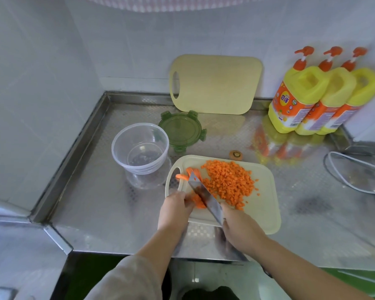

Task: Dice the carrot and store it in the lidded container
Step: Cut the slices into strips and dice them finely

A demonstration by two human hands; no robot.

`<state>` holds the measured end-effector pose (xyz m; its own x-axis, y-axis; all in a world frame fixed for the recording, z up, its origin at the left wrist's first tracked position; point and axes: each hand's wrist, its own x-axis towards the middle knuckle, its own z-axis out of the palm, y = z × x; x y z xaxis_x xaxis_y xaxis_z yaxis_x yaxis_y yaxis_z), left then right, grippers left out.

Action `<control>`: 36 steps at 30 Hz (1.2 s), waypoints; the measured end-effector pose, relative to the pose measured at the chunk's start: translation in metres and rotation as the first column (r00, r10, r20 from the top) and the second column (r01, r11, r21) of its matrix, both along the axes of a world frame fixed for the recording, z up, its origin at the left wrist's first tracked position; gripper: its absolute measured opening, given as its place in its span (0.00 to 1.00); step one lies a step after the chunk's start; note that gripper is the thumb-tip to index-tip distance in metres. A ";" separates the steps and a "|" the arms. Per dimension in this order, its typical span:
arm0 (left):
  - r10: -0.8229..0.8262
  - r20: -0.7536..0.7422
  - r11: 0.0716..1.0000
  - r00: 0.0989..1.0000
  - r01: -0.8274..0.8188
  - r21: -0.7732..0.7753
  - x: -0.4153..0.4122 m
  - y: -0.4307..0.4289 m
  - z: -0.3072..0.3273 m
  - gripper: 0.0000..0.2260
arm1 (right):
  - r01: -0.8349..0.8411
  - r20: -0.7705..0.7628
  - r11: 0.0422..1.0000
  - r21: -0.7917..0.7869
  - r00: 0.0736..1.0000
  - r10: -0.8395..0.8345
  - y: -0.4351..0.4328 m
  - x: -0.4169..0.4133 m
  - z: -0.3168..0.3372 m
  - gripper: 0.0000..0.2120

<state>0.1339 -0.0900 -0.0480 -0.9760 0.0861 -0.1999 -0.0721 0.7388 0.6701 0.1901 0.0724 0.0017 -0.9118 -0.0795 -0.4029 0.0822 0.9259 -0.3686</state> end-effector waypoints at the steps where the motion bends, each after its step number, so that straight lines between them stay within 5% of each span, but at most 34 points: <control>1: -0.003 0.000 1.000 1.000 0.003 -0.010 0.000 0.000 0.000 0.06 | 0.002 -0.009 1.000 -0.004 1.000 -0.002 0.001 0.001 -0.001 0.08; 6: 0.015 0.012 0.999 1.000 -0.016 0.036 0.001 -0.003 -0.002 0.07 | -0.041 0.020 0.998 0.057 0.999 0.040 -0.007 0.004 0.002 0.03; 15: -0.023 -0.057 0.999 0.998 0.021 -0.036 0.011 0.011 -0.009 0.10 | -0.120 0.038 0.952 0.282 0.993 0.114 -0.026 0.008 -0.002 0.22; 19: -0.009 -0.077 0.999 0.997 0.005 -0.045 0.012 0.013 -0.012 0.11 | -0.128 0.047 0.956 0.263 0.992 0.120 -0.024 0.006 -0.004 0.22; 25: 0.009 -0.079 0.996 0.997 -0.016 -0.091 0.012 0.017 -0.012 0.10 | -0.050 0.016 0.995 0.085 0.999 0.049 0.006 -0.003 -0.002 0.05; 36: 0.042 -0.056 0.999 0.998 -0.041 0.027 0.017 0.008 -0.008 0.09 | -0.078 -0.114 0.989 0.124 0.989 0.092 -0.001 0.008 0.015 0.11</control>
